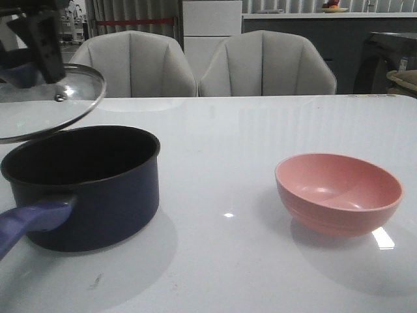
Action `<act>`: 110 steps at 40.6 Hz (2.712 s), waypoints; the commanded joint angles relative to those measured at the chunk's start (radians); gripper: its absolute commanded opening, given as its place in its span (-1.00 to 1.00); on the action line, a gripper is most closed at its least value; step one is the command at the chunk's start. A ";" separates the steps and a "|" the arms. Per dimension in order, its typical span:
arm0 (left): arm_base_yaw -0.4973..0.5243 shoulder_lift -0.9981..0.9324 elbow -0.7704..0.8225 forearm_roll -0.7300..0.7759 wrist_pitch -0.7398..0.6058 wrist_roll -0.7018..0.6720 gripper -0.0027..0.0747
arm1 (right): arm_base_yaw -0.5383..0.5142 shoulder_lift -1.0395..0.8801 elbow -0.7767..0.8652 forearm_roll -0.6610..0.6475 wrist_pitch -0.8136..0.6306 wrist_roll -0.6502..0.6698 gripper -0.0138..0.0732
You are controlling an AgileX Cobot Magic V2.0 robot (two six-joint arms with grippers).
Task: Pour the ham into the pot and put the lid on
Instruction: 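Lower the glass lid onto the saucepan with the left gripper, then open the left gripper and raise it away from the lid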
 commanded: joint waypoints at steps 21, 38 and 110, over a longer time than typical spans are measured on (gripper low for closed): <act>-0.148 0.027 -0.046 -0.018 0.047 0.012 -0.38 | 0.002 0.010 -0.029 0.002 -0.081 -0.007 -0.31; -0.148 0.027 -0.002 -0.018 0.047 0.012 -0.30 | 0.002 0.010 -0.029 0.002 -0.081 -0.007 -0.31; -0.133 -1.291 1.022 -0.008 -0.881 0.013 0.54 | 0.002 0.010 -0.029 0.002 -0.088 -0.007 -0.31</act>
